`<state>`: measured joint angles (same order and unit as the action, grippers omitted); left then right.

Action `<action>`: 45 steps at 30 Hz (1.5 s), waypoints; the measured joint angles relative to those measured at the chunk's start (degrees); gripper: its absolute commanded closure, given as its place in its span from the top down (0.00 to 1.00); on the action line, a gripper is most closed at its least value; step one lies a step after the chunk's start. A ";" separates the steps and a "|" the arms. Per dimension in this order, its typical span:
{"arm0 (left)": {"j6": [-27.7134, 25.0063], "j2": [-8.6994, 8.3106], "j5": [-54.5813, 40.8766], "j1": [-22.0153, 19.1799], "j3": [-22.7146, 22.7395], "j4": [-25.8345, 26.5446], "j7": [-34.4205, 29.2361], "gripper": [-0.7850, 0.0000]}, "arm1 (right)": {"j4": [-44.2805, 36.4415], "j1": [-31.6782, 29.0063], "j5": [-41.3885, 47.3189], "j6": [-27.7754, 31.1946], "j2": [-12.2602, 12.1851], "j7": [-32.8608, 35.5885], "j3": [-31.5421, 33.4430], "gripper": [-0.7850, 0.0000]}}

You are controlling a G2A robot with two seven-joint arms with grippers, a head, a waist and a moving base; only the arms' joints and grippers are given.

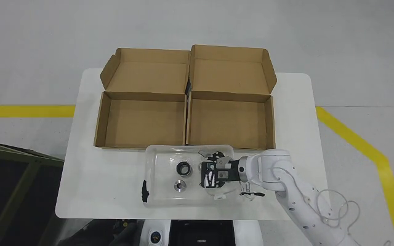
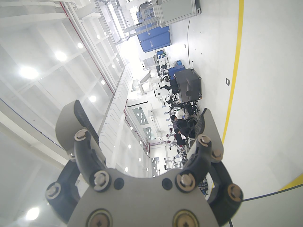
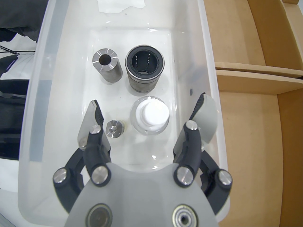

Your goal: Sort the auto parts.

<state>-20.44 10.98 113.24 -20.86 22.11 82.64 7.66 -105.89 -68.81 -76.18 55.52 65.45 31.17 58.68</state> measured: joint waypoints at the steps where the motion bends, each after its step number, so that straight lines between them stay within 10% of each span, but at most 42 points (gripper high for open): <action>1: 0.00 0.00 0.00 0.00 0.00 0.00 0.00 1.00 | 0.11 0.06 0.11 -0.05 -0.04 0.03 -0.01 0.47; 9: 0.00 0.00 0.00 0.00 0.00 0.00 0.00 1.00 | 0.67 0.47 0.70 -0.44 -0.37 -0.14 -0.29 0.29; 13: 0.00 0.00 0.00 0.00 0.00 0.00 0.00 1.00 | 1.04 0.69 0.88 -0.74 -0.50 -0.61 -0.47 0.00; 45: 0.00 0.00 0.00 0.00 0.00 0.00 0.00 1.00 | -7.96 3.96 14.04 2.48 -3.41 -13.39 3.26 0.00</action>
<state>-20.44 10.98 113.24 -20.86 22.11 82.64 7.66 -113.85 -64.85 -62.14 58.00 62.04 17.78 61.94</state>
